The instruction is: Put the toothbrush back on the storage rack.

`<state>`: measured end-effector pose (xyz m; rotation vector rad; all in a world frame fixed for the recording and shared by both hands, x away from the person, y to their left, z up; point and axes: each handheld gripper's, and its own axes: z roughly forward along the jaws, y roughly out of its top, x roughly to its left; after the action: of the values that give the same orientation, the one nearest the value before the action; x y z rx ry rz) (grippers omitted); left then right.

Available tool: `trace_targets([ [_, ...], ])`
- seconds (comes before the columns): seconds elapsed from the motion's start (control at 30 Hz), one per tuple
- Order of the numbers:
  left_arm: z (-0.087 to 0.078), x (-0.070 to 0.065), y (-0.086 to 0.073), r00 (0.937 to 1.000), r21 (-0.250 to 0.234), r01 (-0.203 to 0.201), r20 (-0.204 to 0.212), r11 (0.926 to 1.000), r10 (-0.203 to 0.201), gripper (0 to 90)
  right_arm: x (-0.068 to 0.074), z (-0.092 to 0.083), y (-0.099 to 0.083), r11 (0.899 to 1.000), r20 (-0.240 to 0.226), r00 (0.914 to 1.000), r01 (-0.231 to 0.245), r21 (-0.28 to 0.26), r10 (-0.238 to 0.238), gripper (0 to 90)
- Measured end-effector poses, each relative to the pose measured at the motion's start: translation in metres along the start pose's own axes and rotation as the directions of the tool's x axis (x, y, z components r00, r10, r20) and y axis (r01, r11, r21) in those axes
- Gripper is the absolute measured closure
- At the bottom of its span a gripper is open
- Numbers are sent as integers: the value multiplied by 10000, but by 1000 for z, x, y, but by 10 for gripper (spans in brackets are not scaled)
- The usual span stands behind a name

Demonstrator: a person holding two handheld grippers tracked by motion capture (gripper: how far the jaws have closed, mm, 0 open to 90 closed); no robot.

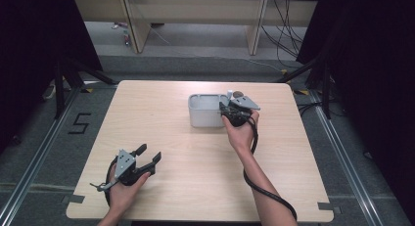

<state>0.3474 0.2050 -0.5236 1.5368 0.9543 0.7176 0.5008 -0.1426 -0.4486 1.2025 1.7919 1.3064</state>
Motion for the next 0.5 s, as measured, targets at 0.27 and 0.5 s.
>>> trace_targets([
  [0.27, 0, 0, 0, 10000, 0, -8, 2, 10000, 8, 334, 1, -10, -2, 9995, 348, 9994, 0, 322, -11, 455],
  [0.5, 0, 0, 0, 10000, 13, -25, -10, 10000, 25, 334, -6, -24, -7, 9986, 221, 9997, -108, 512, 97, 428],
])
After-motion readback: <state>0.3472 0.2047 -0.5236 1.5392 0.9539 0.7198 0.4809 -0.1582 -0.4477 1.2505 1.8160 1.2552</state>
